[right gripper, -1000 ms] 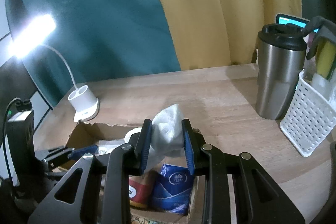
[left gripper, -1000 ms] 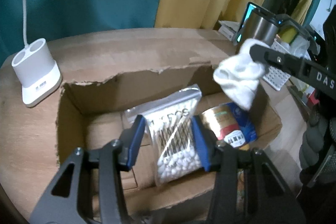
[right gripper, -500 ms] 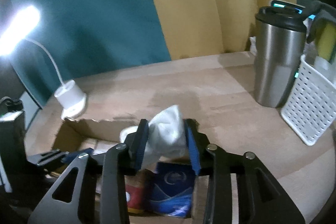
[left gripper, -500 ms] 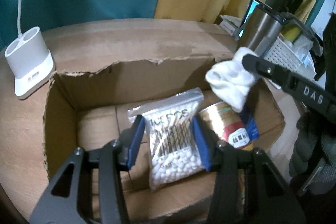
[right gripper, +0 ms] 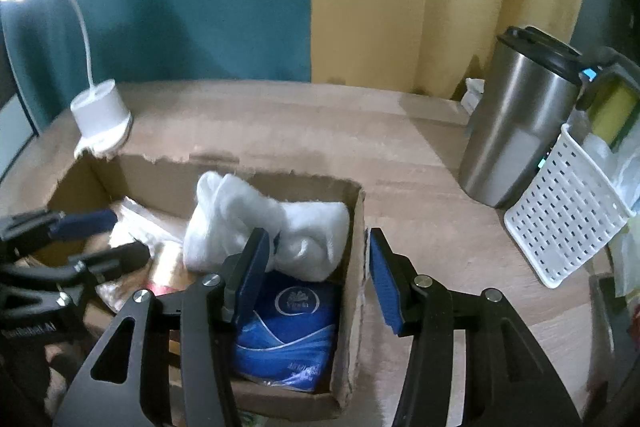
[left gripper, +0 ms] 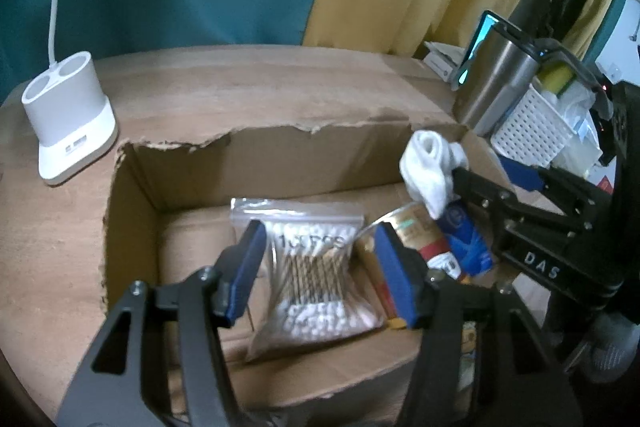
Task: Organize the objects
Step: 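Open both grippers to release the swab bag and sock into the box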
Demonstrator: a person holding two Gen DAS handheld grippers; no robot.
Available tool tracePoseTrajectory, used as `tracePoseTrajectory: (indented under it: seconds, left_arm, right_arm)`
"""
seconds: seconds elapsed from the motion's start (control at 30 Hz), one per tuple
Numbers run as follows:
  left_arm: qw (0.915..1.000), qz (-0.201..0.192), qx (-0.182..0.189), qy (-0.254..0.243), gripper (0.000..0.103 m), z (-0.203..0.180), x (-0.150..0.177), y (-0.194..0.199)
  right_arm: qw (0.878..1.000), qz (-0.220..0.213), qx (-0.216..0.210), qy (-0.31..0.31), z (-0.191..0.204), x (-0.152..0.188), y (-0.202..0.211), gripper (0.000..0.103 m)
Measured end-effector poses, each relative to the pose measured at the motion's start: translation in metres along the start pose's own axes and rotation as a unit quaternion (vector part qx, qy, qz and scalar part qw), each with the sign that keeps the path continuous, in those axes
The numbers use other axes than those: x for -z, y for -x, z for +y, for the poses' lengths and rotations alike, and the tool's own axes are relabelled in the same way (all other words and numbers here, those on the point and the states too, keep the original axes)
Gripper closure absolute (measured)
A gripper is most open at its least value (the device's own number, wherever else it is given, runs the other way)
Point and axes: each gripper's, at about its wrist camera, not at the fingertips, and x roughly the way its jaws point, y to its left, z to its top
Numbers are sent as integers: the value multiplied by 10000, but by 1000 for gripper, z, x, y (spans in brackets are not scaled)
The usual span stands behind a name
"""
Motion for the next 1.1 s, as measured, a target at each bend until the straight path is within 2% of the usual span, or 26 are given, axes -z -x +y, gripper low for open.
tracePoseTrajectory:
  seconds: [0.13, 0.27, 0.47, 0.73, 0.93, 1.1]
  left_arm:
    - [10000, 55, -21, -12, 44, 1, 0, -3]
    - [9999, 112, -62, -93, 44, -5, 1, -8]
    - [9994, 85, -49, -329, 44, -16, -1, -8]
    - [9991, 40, -70, -406, 44, -18, -2, -8]
    - [9993, 111, -37, -357, 44, -16, -3, -9]
    - [9994, 74, -33, -333, 44, -19, -1, -2]
  right_arm:
    - [10000, 15, 10, -63, -4, 0, 1, 51]
    - [9998, -167, -98, -108, -6, -7, 9, 51]
    - [9997, -88, 119, 204, -1, -10, -5, 48]
    - [9982, 97, 321, 492, 9, -11, -20, 44]
    - [9998, 94, 91, 149, -3, -13, -16, 44]
    - [10000, 2, 60, 12, -5, -10, -1, 44]
